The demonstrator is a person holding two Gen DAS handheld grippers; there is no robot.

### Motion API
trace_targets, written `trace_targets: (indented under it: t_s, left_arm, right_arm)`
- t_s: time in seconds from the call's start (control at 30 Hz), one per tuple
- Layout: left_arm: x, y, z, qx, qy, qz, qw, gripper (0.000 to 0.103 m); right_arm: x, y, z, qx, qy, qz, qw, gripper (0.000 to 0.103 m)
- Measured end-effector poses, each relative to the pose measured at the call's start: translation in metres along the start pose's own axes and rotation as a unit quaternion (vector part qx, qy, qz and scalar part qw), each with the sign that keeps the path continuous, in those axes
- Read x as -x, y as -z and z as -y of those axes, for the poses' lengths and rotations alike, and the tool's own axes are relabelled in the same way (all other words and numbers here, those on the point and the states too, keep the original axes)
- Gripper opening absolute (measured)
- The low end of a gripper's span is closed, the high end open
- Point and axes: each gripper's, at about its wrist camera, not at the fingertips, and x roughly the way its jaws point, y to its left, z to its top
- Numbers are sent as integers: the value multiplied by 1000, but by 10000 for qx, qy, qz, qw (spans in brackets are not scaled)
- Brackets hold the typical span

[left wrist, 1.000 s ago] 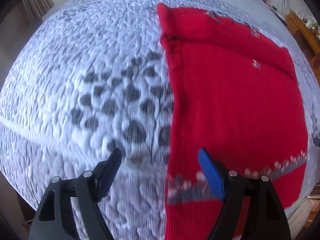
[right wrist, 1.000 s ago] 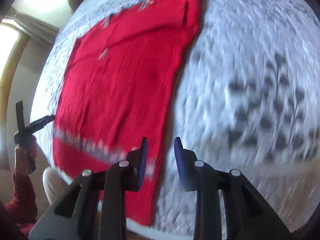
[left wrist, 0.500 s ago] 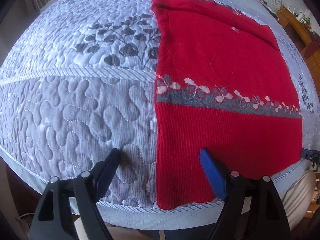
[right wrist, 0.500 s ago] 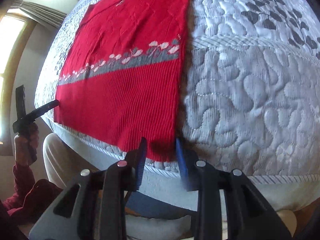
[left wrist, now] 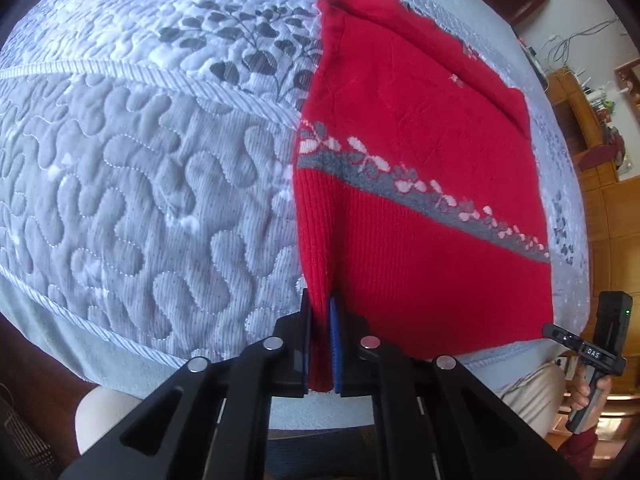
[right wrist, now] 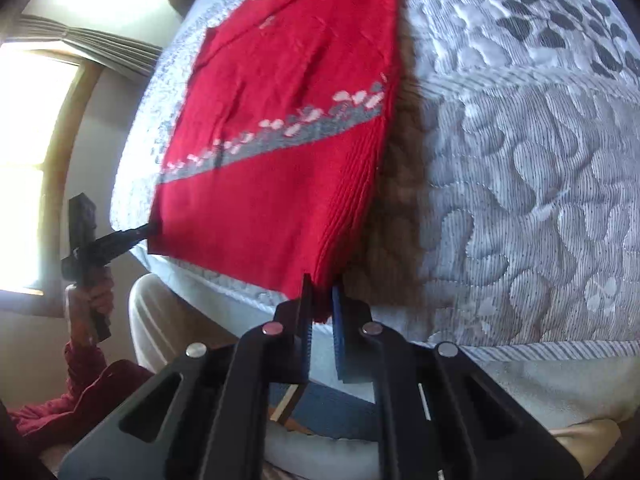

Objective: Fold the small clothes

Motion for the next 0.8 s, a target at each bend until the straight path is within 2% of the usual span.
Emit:
trace_targets:
  t_s: [0.17,0.33,0.57,0.7,0.77,0.8]
  left_arm:
    - [29,-27,-4,235,581,210,9978,7]
    - [42,-78,7,314,699,476,9959,7]
    - [6,-143,21,360,392,445,9976,7]
    - [-16,-169,23,303,195,461,9983,8]
    - [-29,-183,22,330,133,359,9987,8]
    - [-35,-186,20,345,102,292,9989,10]
  right_arm:
    - [28,-24,-3,-46,-466,218,9987,7]
    - [47,-73,-12,43,-393,410,9984,7]
    - [40,-141,1,-80,-64,316,9994,7]
    - [29,-177,16,-214,84,269,9994,8]
    - [19,-196,24,-326,187,236,9990,9]
    - [15,-203,28,-368,285,238,9986,13]
